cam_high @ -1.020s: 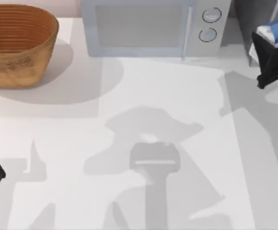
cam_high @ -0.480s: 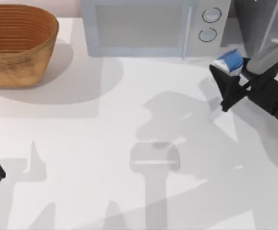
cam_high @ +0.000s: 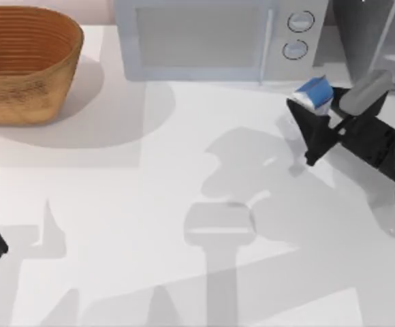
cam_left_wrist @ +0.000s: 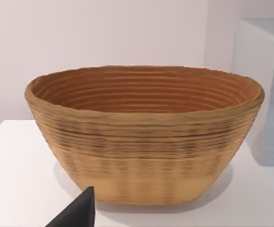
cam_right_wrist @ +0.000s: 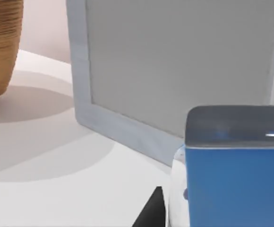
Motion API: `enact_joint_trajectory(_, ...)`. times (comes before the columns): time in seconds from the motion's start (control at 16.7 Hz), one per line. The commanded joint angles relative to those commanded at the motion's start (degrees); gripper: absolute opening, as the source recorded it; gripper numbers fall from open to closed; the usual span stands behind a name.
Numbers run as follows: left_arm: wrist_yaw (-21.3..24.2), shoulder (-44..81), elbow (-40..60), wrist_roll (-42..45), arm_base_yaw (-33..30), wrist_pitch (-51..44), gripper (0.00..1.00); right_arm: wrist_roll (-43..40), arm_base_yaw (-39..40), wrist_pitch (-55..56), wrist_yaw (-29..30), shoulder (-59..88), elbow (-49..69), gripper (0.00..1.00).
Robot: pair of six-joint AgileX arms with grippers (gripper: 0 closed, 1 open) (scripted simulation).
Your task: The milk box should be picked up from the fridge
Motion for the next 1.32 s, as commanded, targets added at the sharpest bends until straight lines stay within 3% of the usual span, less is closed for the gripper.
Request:
enact_joint_trajectory(0.6,0.0,0.0,0.0,0.0,0.0,0.0,1.0,2.5,1.5,-4.9,3.5,7.5,8.9,0.0)
enact_joint_trajectory(1.08,0.0,0.0,0.0,0.0,0.0,0.0,1.0,-0.2,4.9,-5.8,5.0,9.1,14.7,0.0)
enact_joint_trajectory(1.32,0.0,0.0,0.0,0.0,0.0,0.0,1.0,-0.2,4.9,-5.8,5.0,9.1,14.7,0.3)
